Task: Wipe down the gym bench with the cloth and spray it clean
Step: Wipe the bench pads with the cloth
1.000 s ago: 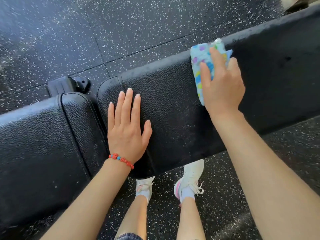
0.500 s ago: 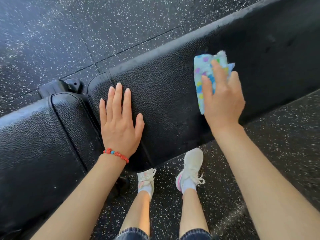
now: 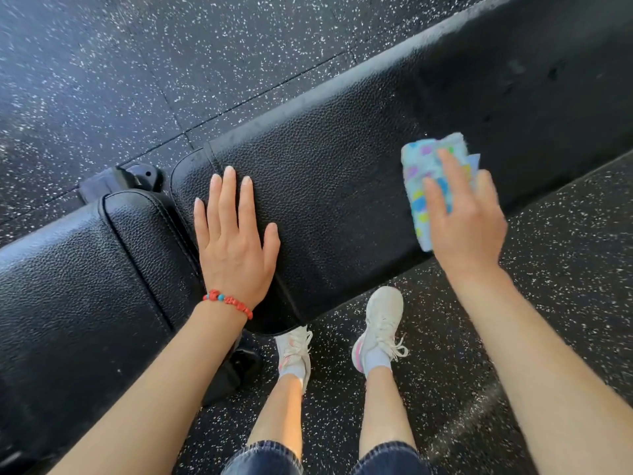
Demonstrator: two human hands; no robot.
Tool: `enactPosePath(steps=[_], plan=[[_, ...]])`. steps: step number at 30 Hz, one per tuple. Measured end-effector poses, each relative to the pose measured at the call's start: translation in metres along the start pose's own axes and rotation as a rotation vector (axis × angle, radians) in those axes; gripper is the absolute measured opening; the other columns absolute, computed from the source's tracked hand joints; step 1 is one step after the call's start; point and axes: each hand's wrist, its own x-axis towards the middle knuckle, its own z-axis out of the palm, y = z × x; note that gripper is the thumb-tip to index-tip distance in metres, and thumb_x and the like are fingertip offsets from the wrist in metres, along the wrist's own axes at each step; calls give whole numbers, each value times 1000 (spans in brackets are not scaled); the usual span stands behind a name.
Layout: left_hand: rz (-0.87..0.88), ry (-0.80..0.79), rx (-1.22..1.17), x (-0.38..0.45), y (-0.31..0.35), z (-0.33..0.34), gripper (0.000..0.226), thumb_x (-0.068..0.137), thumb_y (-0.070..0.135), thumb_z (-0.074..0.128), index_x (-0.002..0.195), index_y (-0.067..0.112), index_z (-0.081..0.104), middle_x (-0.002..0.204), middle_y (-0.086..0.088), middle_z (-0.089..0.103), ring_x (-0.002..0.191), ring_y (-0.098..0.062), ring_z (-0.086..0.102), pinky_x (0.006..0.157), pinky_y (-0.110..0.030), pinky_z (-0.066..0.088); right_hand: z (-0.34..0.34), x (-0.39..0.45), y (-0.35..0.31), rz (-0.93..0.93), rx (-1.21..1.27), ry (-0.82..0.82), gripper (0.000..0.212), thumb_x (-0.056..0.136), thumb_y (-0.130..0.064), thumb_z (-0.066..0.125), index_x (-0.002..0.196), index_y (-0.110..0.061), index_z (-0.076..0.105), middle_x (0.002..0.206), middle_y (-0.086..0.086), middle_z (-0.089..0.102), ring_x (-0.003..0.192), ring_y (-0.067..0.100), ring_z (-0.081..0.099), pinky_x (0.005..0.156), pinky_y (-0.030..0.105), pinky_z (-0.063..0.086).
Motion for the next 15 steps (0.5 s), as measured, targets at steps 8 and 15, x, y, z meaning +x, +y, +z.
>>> enactPosePath(steps=[8, 15], plan=[[92, -2, -40, 19, 42, -2, 55, 91, 29, 40, 137, -2, 38, 147, -23, 31, 138, -38, 23, 113, -51, 11, 2, -27, -17, -371, -27, -34, 33, 91, -28, 51, 114, -9, 64, 67, 14, 52, 55, 28, 50, 48, 32, 44], [55, -98, 13, 40, 70, 13, 59, 91, 34, 33, 142, 3, 32, 151, -20, 25, 140, -36, 20, 113, -52, 10, -7, 42, 43, -48, -37, -14, 36, 90, -27, 57, 124, -18, 58, 91, 23, 56, 80, 37, 55, 60, 39, 45]])
